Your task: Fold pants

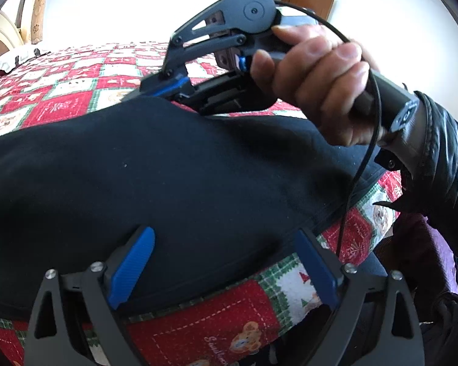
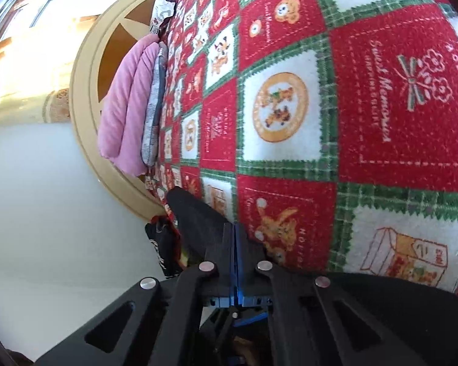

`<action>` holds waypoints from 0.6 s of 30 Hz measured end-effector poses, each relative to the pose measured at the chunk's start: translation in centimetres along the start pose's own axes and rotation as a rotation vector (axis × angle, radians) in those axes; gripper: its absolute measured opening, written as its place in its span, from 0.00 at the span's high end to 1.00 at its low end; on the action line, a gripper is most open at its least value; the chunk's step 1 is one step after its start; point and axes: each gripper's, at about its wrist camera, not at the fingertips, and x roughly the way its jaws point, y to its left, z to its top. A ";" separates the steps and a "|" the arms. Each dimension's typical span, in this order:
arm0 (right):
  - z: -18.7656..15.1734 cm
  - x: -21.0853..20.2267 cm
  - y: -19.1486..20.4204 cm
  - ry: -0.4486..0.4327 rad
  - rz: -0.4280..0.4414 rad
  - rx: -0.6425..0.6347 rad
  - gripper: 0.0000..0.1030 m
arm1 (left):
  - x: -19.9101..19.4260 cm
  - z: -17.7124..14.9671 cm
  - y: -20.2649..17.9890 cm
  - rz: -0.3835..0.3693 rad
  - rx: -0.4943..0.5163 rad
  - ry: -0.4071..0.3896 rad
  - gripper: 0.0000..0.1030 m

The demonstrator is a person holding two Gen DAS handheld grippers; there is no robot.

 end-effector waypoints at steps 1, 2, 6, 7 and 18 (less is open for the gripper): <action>-0.1 -0.1 0.0 -0.004 -0.017 -0.005 0.99 | 0.0 0.0 0.1 0.000 0.000 0.000 0.07; -0.1 -0.2 -0.1 -0.006 -0.026 -0.009 0.99 | 0.0 0.0 0.1 0.000 0.000 0.000 0.07; -0.1 -0.4 -0.1 0.025 -0.019 -0.048 0.99 | 0.0 0.0 0.1 0.000 0.001 0.000 0.07; -0.1 -0.3 -0.1 0.031 -0.009 -0.046 0.98 | 0.0 0.0 0.1 0.000 0.000 0.000 0.07; -0.8 -1.7 1.9 -0.074 -0.131 -0.168 1.00 | 0.0 0.0 0.0 0.002 0.002 0.000 0.07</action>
